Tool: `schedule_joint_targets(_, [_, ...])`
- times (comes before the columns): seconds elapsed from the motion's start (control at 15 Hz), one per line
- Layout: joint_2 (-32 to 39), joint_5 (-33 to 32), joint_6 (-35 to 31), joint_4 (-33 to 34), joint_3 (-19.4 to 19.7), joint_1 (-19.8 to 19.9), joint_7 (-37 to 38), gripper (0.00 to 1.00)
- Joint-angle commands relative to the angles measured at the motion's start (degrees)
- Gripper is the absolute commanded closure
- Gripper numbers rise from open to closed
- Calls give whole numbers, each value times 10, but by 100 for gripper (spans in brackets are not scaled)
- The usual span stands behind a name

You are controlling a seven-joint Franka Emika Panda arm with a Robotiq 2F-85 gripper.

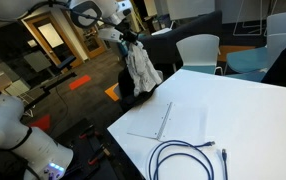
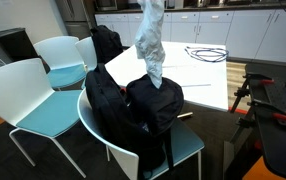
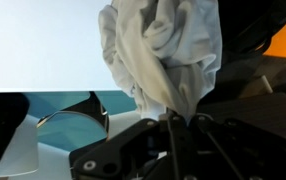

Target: Remove the cloth from the bag and put it on the table

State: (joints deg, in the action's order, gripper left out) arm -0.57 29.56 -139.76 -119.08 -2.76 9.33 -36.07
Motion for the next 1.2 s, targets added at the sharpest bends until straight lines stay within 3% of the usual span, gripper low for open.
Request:
schedule_joint_targets(0.0, [-72, 6, -11, -27, 62, -5, 2, 99])
schedule_joint_targets(0.2, [-64, 8, -50, -17, 102, -15, -14, 99])
schedule_joint_targets(0.47, [-6, 45, -116, 1, 117, -33, -55, 99])
schedule_joint_targets(0.8, [90, 247, -243, 44, 80, -39, -239, 99])
schedule_joint_targets(1.0, [149, 335, -242, 97, 55, -27, -325, 99])
schedule_joint_targets(1.13, [191, 357, -225, 130, 47, -23, -347, 99])
